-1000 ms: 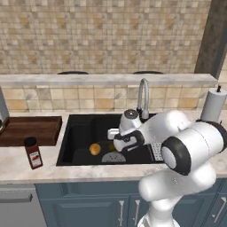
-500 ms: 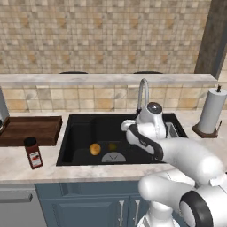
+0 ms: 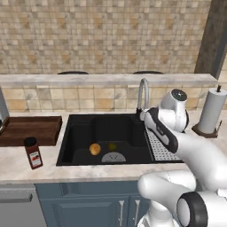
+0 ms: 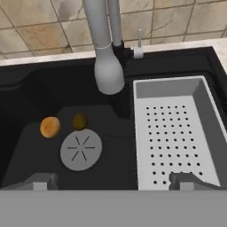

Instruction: Pick up all produce items and place them in the sink. Turn on the sink faucet to wash them. Then turn the sink off and put them in the tray.

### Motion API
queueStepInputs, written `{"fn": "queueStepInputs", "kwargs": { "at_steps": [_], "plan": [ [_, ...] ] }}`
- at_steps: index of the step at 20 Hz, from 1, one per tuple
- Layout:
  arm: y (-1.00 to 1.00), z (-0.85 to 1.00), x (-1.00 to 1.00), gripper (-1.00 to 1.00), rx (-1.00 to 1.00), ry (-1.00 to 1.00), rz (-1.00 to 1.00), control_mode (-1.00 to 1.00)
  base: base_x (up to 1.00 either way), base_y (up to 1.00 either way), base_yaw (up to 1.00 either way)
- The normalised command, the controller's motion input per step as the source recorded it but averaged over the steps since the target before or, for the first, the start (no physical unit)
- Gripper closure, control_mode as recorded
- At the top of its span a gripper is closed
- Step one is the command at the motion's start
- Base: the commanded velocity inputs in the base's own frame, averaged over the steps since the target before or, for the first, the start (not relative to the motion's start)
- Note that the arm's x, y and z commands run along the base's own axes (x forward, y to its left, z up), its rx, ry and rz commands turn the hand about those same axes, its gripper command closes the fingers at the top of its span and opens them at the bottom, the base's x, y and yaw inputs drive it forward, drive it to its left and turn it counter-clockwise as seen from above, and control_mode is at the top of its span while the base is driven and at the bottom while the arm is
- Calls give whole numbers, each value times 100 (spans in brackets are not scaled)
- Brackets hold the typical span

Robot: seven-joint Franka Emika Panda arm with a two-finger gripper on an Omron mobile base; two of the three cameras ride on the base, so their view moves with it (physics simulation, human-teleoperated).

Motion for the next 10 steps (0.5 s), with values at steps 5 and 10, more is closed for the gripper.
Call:
{"fn": "queueStepInputs", "kwargs": {
  "at_steps": [5,10],
  "plan": [
    [-82,18,5,-100,0,5,0,-100,0,0,0],
    [-66,3,29,-100,5,7,0,-100,0,0,0]
  ]
}}
